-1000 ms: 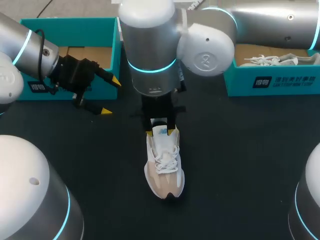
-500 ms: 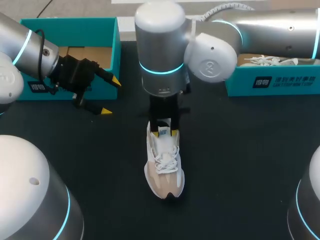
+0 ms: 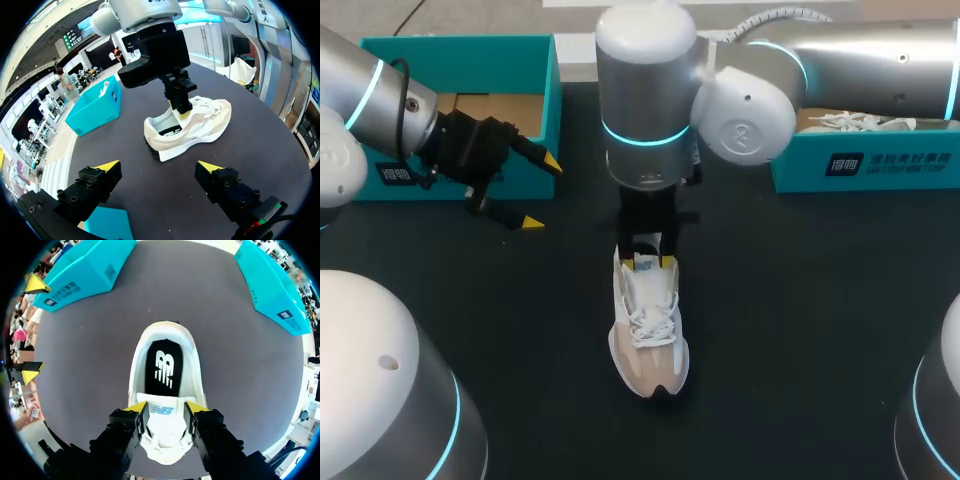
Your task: Take the shoe out of the shoebox, open the shoe tongue, remove and reinsert the insole, then place the shoe into the shoebox
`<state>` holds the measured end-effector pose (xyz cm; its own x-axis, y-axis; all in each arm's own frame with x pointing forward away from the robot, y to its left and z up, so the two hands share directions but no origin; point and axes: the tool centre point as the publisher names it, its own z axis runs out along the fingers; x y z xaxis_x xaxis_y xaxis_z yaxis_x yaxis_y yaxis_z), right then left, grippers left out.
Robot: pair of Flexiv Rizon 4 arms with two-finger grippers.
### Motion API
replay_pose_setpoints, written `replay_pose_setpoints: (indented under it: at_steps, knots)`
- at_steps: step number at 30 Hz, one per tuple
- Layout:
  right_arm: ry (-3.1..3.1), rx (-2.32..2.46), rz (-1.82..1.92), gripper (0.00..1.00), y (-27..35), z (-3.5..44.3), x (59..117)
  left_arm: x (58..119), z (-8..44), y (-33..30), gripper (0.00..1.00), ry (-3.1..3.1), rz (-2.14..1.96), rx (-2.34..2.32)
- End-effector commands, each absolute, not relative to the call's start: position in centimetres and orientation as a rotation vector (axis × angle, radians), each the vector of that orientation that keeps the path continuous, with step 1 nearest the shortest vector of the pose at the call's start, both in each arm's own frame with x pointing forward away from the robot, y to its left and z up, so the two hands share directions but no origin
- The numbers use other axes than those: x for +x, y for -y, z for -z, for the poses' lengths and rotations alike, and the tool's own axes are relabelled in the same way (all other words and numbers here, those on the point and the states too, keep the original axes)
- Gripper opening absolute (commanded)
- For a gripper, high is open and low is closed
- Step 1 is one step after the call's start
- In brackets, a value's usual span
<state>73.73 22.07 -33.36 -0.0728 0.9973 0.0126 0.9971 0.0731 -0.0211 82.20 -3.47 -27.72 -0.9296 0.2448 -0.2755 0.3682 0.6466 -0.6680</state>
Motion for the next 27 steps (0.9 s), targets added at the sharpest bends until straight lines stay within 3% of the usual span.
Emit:
replay_pose_setpoints:
  at_steps: [1,12,14,16,27]
  knots:
    - [2.308,-2.128,-0.004,0.45,-21.5,32.8,73.5,82.1,27.7,3.5,1.0,-2.703,1.147,0.506]
    - [2.829,-1.626,0.017,0.49,-20.5,28.3,76.4,82.1,27.7,3.5,1.0,-2.703,1.147,0.506]
    - [2.912,-1.499,-0.018,0.62,-20.4,27.7,77.1,82.1,27.7,3.5,1.0,-2.703,1.147,0.506]
    - [3.005,-1.373,-0.088,1.0,-20.1,27.0,77.7,82.1,27.7,3.5,1.0,-2.703,1.147,0.506]
    - [3.104,-1.444,-0.189,1.0,-19.3,26.3,78.3,82.1,27.7,3.5,1.0,-2.703,1.147,0.506]
